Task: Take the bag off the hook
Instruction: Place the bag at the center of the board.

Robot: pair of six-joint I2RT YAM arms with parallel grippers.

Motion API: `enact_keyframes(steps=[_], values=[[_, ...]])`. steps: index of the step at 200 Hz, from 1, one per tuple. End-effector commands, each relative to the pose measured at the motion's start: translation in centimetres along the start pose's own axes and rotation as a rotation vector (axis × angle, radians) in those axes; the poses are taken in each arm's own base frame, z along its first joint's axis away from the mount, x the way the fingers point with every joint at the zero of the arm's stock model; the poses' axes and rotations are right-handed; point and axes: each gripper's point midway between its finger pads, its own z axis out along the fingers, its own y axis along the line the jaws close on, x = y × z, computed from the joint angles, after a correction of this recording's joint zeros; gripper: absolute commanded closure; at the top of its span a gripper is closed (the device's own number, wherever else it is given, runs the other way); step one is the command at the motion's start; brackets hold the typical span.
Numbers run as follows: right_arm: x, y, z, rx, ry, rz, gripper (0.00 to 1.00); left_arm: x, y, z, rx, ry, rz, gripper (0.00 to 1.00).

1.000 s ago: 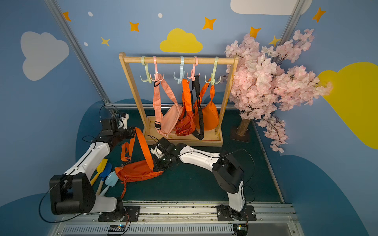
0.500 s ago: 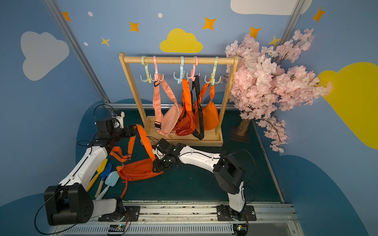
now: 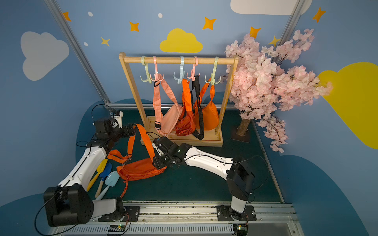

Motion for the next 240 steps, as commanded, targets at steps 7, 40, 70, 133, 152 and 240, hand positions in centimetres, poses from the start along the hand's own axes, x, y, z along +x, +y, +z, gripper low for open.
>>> enact_keyframes(steps=[7,40,70,133,152,240], values=[[-1.8,0.1,-1.6,0.031,-0.109,-0.063,0.45,-1.3,-2.0,-1.3,0.093,-0.034,0.039,0.14],[-3.4,0.7,-2.8,0.036,-0.157,-0.121,0.45,-1.4,-2.7,-1.8,0.125,-0.037,0.056,0.15],[-4.7,1.1,-3.8,0.045,-0.195,-0.167,0.45,-1.1,-2.9,-2.4,0.127,-0.017,0.059,0.14],[-7.7,2.3,-5.9,0.026,-0.299,-0.245,0.45,1.9,-3.6,-5.4,0.096,0.113,-0.059,0.10],[-8.8,2.5,-6.3,0.014,-0.317,-0.273,0.46,3.7,-3.6,-6.5,0.083,0.157,-0.129,0.11],[-12.9,2.0,-10.5,0.001,-0.421,-0.322,0.46,2.8,-5.9,-10.1,0.149,0.131,-0.178,0.11]])
